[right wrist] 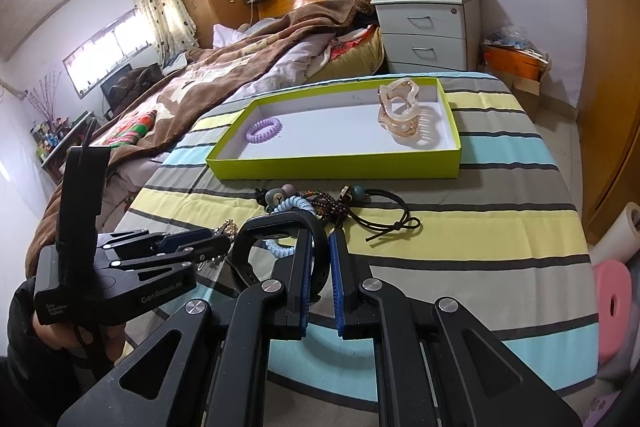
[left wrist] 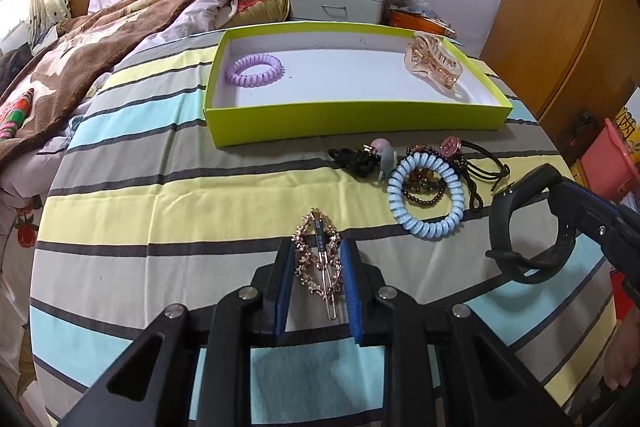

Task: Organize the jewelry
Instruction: 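Lift the black band and rhinestone clip and carry both toward the green box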

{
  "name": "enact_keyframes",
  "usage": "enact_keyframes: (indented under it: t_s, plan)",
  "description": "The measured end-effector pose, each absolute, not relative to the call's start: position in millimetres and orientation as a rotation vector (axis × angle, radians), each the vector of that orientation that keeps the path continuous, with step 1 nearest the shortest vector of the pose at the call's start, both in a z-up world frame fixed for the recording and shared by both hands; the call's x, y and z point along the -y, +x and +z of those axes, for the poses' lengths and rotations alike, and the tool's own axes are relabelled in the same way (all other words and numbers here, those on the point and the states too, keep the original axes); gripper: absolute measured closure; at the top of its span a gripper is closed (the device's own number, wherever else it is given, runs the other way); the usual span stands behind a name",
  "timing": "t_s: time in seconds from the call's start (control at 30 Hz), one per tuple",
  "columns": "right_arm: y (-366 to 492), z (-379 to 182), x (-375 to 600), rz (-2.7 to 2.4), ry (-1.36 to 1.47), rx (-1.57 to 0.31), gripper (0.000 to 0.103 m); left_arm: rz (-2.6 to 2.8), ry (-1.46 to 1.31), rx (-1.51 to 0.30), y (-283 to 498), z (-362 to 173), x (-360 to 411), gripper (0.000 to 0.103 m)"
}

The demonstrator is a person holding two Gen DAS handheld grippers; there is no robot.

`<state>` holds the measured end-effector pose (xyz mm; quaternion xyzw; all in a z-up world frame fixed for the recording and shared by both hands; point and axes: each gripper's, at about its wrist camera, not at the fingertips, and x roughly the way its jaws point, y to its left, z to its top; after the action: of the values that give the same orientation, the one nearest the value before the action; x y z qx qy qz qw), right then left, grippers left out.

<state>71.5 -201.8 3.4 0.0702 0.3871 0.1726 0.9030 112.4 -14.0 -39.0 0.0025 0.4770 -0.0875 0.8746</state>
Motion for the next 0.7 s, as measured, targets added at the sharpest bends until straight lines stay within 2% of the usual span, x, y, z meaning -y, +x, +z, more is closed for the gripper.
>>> enact_keyframes:
  t_s: [0.13, 0.17, 0.2, 0.7]
  plan:
    - [71.1, 5.3, 201.5, 0.355, 0.143, -0.796, 0.094, -0.191, 0.0, -0.984, 109.6, -35.0, 14.4, 0.079]
    - [70.9, 5.5, 201.7, 0.354, 0.144, -0.794, 0.094, -0.193, 0.001, -0.978, 109.0, -33.5, 13.9, 0.087]
    - [70.9, 5.8, 201.9, 0.354, 0.144, -0.793, 0.094, -0.195, 0.001, -0.974, 108.7, -31.6, 13.9, 0.099]
    - [72.4, 8.3, 202.8, 0.351, 0.15, -0.79, 0.094, -0.187, 0.027, -0.987, 111.9, -36.4, 13.9, 0.098]
